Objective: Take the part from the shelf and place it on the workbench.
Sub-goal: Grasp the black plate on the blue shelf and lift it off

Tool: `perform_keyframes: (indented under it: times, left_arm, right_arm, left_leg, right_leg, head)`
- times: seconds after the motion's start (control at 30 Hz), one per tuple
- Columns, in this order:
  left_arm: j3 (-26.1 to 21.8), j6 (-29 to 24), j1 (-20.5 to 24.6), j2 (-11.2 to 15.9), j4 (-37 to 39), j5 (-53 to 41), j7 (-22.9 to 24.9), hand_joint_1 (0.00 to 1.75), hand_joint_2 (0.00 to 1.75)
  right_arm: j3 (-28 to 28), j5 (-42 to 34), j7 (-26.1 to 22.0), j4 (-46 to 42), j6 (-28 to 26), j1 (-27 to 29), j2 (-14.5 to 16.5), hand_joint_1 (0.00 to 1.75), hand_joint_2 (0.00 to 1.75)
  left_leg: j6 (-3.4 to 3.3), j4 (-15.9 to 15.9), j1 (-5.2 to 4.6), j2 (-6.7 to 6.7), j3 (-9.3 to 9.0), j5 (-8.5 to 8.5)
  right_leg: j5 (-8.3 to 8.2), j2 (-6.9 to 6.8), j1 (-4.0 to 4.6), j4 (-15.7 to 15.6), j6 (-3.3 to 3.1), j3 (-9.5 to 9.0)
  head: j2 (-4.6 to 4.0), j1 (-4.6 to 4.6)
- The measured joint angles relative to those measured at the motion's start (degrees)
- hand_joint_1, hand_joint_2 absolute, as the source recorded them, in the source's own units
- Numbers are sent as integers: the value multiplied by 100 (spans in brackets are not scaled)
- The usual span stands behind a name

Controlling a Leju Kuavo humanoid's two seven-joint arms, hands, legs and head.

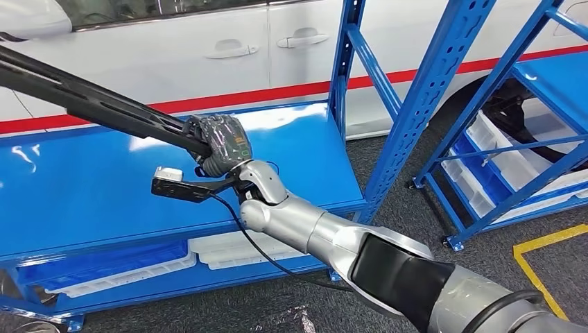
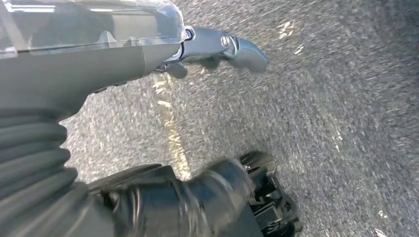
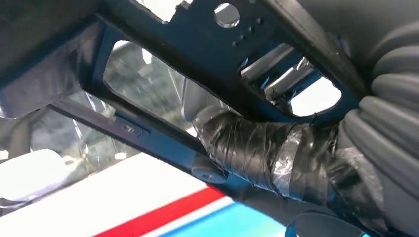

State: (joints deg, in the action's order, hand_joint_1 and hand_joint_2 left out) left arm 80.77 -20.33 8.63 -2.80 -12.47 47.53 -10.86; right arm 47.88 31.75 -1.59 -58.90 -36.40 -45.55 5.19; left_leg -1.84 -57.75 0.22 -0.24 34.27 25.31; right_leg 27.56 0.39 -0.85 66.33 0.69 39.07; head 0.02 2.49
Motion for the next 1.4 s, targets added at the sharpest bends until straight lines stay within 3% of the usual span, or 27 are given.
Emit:
perform_keyframes:
  times: [0.07, 0.23, 0.3, 0.37, 0.4, 0.43, 0.47, 0.5, 0.57, 0.63, 0.7, 0.77, 0.83, 0.9, 0.93, 0.97, 1.03, 1.1, 1.13, 1.23, 1.3, 1.4]
  left_arm:
    - [0, 30, -16, 54, -8, -43, -52, 0, 175]
    - [-1, 114, -53, 193, -72, -119, -56, 0, 175]
    - [-1, 115, -54, 248, -120, -145, -47, 0, 175]
    - [-1, 112, -53, 285, -178, -213, -19, 0, 175]
    - [-1, 107, -54, 301, -215, -260, 15, 0, 175]
    - [-1, 91, -55, 320, -263, -317, 69, 0, 175]
    - [-1, 67, -54, 342, -318, -367, 130, 0, 175]
    - [-1, 37, -51, 367, -376, -406, 188, 0, 175]
    - [-1, -11, -33, 422, -484, -451, 267, 0, 175]
    - [-1, -27, -8, 466, -568, -465, 296, 0, 175]
    - [-1, -30, -2, 495, -636, -467, 307, 0, 175]
    - [-1, -33, -1, 516, -708, -469, 313, 0, 175]
    - [0, -59, 12, 539, -782, -473, 342, 0, 175]
    - [0, -153, 13, 570, -885, -512, 449, 0, 175]
    - [0, -230, 8, 589, -970, -550, 538, 0, 175]
    - [-1, -320, 3, 618, -1078, -597, 646, 0, 175]
    - [-1, -512, -8, 700, -1354, -700, 884, 0, 175]
    - [-7, -700, -27, 839, -1729, -810, 1126, 0, 175]
    - [-11, -788, -39, 921, -1930, -873, 1240, 0, 175]
    - [-16, -1080, -89, 1123, -2510, -1134, 1652, 0, 175]
    - [-17, -1259, -134, 1247, -2917, -1314, 1915, 0, 175]
    - [-22, -1400, -161, 1392, -3471, -1500, 2147, 0, 175]
  right_arm:
    - [-79, -360, -139, -564, 133, 232, -212, 175, 175]
    - [-244, -615, -311, -1622, 294, 767, -594, 175, 175]
    - [-302, -621, -334, -2026, 325, 931, -722, 175, 175]
    - [-365, -660, -380, -2380, 392, 1067, -830, 175, 175]
    - [-398, -684, -407, -2541, 443, 1147, -880, 175, 175]
    - [-427, -707, -430, -2701, 501, 1244, -929, 175, 175]
    - [-450, -718, -443, -2857, 549, 1342, -972, 175, 175]
    - [-468, -719, -446, -3004, 581, 1427, -1010, 175, 175]
    - [-506, -719, -446, -3283, 616, 1539, -1069, 175, 175]
    - [-547, -720, -447, -3514, 623, 1589, -1117, 175, 175]
    - [-574, -723, -447, -3691, 624, 1640, -1160, 175, 175]
    - [-603, -725, -446, -3829, 631, 1688, -1215, 175, 175]
    - [-647, -723, -446, -3949, 669, 1704, -1274, 175, 175]
    - [-672, -713, -444, -4051, 743, 1744, -1322, 175, 175]
    - [-675, -709, -439, -4100, 783, 1782, -1344, 175, 175]
    - [-676, -706, -431, -4155, 819, 1824, -1363, 175, 175]
    - [-678, -717, -405, -4271, 893, 1872, -1394, 175, 175]
    - [-681, -765, -378, -4398, 969, 1893, -1416, 175, 175]
    - [-684, -793, -367, -4459, 1003, 1908, -1427, 175, 175]
    - [-687, -867, -346, -4581, 1089, 1948, -1451, 175, 175]
    - [-688, -896, -337, -4645, 1135, 1962, -1460, 175, 175]
    - [-687, -907, -333, -4741, 1187, 1975, -1469, 175, 175]
  left_leg:
    - [47, -78, -19, 1, 28, 42]
    - [127, -132, -20, 0, 69, 88]
    - [180, -466, -8, 6, 197, 364]
    - [229, -1188, 4, 8, 448, 798]
    - [243, -1502, 9, 8, 547, 940]
    - [246, -1646, 10, 8, 565, 979]
    - [237, -1562, 10, 8, 475, 910]
    - [217, -1267, 8, 8, 281, 759]
    - [158, -452, -13, 3, -201, 481]
    - [115, -38, -54, -6, -421, 380]
    - [77, 3, -81, -10, -401, 320]
    - [11, 87, -60, 15, -368, 195]
    - [-64, 143, -41, 42, -283, 71]
    - [-98, 120, -54, 49, -147, -6]
    - [-95, 95, -56, 51, -76, -40]
    - [-89, 62, -55, 53, 2, -72]
    - [-59, -37, -44, 51, 161, -121]
    - [-8, -160, -47, 48, 307, -152]
    - [25, -207, -53, 42, 352, -171]
    - [134, -253, -37, 21, 412, -240]
    - [199, -434, -8, 17, 504, 19]
    - [262, -1357, 13, 17, 720, 830]
  right_leg:
    - [-156, -3, 3, -524, -37, -280]
    - [-195, 4, 22, -623, -140, -324]
    - [-233, -3, -4, -649, -199, -321]
    - [-255, -10, -5, -649, -230, -303]
    - [-259, -12, -3, -647, -234, -294]
    - [-265, -14, 0, -642, -236, -285]
    - [-272, -15, 1, -637, -235, -275]
    - [-280, -12, 1, -632, -232, -268]
    - [-306, -4, 3, -627, -206, -253]
    - [-352, -2, -3, -631, -142, -229]
    - [-416, -3, -11, -660, -58, -215]
    - [-306, -7, -11, -581, -3, -163]
    - [138, -11, -7, -114, 18, 8]
    - [591, -11, -12, 588, 41, 191]
    - [671, -12, -21, 809, 57, 206]
    - [637, -14, -35, 845, 74, 132]
    - [388, -17, -77, 343, 108, -291]
    - [287, 0, -86, -294, 104, -703]
    - [295, 14, -80, -455, 78, -786]
    - [220, 21, -47, -505, -69, -724]
    - [106, -1, -49, -528, -170, -638]
    - [-87, -21, -42, -538, -243, -407]
  head:
    - [0, -2]
    - [0, -3]
    - [0, -5]
    - [0, -6]
    - [0, -6]
    - [0, -6]
    - [0, -6]
    - [0, -6]
    - [0, -6]
    - [0, -6]
    - [0, -6]
    - [0, -4]
    - [0, -3]
    - [0, -3]
    - [0, -2]
    - [0, -2]
    - [0, -3]
    - [0, -4]
    - [0, -4]
    - [0, -3]
    - [0, -8]
    - [0, -17]
